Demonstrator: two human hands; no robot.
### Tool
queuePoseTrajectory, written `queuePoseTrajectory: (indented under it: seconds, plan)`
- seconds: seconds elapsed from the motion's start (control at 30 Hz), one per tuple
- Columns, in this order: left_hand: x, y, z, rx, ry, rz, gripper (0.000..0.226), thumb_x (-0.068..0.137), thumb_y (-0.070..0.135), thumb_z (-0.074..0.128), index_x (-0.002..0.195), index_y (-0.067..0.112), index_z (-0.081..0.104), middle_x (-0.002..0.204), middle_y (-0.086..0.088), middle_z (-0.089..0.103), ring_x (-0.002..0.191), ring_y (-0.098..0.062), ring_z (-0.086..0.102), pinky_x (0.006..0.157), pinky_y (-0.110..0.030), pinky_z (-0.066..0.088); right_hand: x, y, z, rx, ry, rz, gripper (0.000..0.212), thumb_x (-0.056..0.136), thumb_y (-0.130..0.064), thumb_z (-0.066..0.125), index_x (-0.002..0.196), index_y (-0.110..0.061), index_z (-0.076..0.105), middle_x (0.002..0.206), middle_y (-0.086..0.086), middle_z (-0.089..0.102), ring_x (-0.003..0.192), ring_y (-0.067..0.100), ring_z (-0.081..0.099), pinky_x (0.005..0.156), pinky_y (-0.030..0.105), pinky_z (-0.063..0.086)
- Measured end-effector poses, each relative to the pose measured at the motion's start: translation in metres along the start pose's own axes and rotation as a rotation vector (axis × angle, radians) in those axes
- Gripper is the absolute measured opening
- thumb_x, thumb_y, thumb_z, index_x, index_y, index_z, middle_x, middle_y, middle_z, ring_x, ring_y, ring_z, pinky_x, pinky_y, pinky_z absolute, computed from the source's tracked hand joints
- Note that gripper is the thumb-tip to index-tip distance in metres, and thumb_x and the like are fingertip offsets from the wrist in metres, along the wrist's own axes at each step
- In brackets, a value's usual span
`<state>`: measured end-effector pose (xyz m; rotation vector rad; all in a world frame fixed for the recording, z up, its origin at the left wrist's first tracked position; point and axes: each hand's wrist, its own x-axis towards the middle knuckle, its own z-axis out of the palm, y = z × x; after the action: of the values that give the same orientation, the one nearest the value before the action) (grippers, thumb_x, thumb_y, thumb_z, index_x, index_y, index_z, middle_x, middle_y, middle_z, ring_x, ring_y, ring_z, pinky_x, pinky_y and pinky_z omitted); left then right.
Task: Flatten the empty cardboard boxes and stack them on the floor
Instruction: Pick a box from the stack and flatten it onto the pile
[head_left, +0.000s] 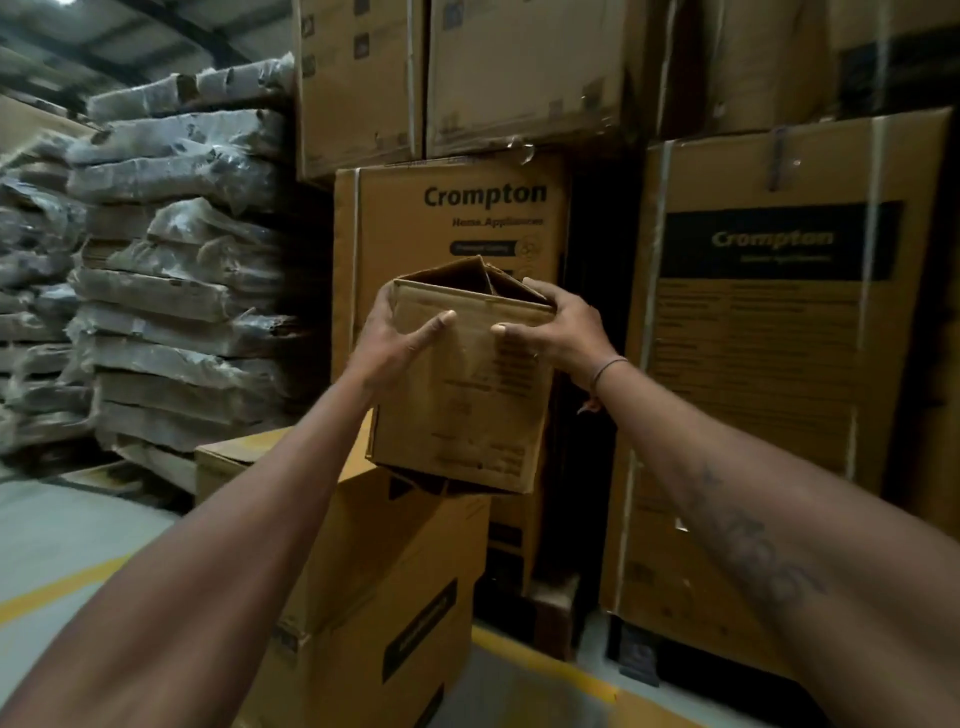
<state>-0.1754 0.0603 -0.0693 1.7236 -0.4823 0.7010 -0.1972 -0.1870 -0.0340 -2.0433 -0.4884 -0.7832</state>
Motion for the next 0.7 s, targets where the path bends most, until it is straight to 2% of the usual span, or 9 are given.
queuePoseTrajectory:
  seconds: [0.17, 0.3, 0.4, 0.47, 0.53, 0.6, 0.7]
  plan:
    - [-0.047, 0.045, 0.066, -0.115, -0.134, 0.113, 0.087, 0.080, 0.049, 0.086, 0.148, 0.048, 0.032, 0.146, 0.005, 0.046, 0.134, -0.021, 0.051, 0.100, -0.054, 0.056, -0.068, 0.012, -0.083, 0.023, 0.044, 0.027, 0.088, 0.072, -0.040, 0.092, 0.150, -0.029, 0.052, 0.149, 0.000, 0.054, 0.134, 0.018, 0.053, 0.109, 0.037, 0.051]
    - [-0.093, 0.053, 0.119, -0.147, -0.231, 0.112, 0.091, 0.077, 0.044, 0.089, 0.148, 0.043, 0.033, 0.146, 0.003, 0.046, 0.133, -0.019, 0.051, 0.100, -0.052, 0.056, -0.130, 0.037, -0.131, -0.104, 0.075, 0.069, 0.086, 0.072, -0.046, 0.091, 0.148, -0.029, 0.055, 0.149, -0.001, 0.055, 0.138, 0.017, 0.050, 0.114, 0.041, 0.047]
    - [-0.130, 0.045, 0.163, -0.181, -0.270, 0.049, 0.092, 0.071, 0.046, 0.092, 0.144, 0.041, 0.037, 0.143, 0.004, 0.049, 0.130, -0.018, 0.054, 0.100, -0.051, 0.057, -0.175, 0.066, -0.157, -0.153, 0.061, 0.147, 0.083, 0.072, -0.044, 0.092, 0.146, -0.026, 0.058, 0.144, -0.007, 0.059, 0.131, 0.006, 0.051, 0.113, 0.027, 0.044]
    - [-0.156, 0.031, 0.194, -0.189, -0.307, 0.009, 0.088, 0.072, 0.043, 0.092, 0.142, 0.038, 0.039, 0.137, 0.006, 0.053, 0.126, -0.015, 0.057, 0.100, -0.049, 0.057, -0.205, 0.089, -0.168, -0.178, 0.056, 0.219, 0.081, 0.073, -0.042, 0.093, 0.145, -0.025, 0.060, 0.137, -0.013, 0.057, 0.127, 0.001, 0.049, 0.108, 0.017, 0.040]
    - [-0.185, 0.011, 0.222, -0.180, -0.352, -0.047, 0.087, 0.073, 0.040, 0.092, 0.142, 0.035, 0.039, 0.133, 0.006, 0.056, 0.122, -0.014, 0.059, 0.101, -0.048, 0.057, -0.236, 0.117, -0.172, -0.192, 0.060, 0.301, 0.084, 0.070, -0.045, 0.094, 0.144, -0.026, 0.061, 0.136, -0.010, 0.061, 0.128, 0.004, 0.054, 0.111, 0.021, 0.042]
    - [-0.217, -0.012, 0.247, -0.180, -0.399, -0.130, 0.090, 0.071, 0.042, 0.094, 0.141, 0.033, 0.037, 0.132, 0.006, 0.057, 0.121, -0.014, 0.061, 0.101, -0.047, 0.056, -0.272, 0.150, -0.170, -0.208, 0.052, 0.376, 0.085, 0.068, -0.048, 0.094, 0.144, -0.025, 0.061, 0.139, -0.002, 0.064, 0.130, 0.011, 0.057, 0.116, 0.034, 0.044]
    - [-0.267, -0.048, 0.275, -0.163, -0.467, -0.257, 0.095, 0.066, 0.046, 0.096, 0.138, 0.033, 0.036, 0.129, 0.007, 0.057, 0.120, -0.015, 0.061, 0.100, -0.042, 0.055, -0.330, 0.196, -0.158, -0.193, 0.015, 0.450, 0.088, 0.071, -0.046, 0.093, 0.147, -0.021, 0.057, 0.145, 0.001, 0.060, 0.135, 0.016, 0.054, 0.116, 0.044, 0.045]
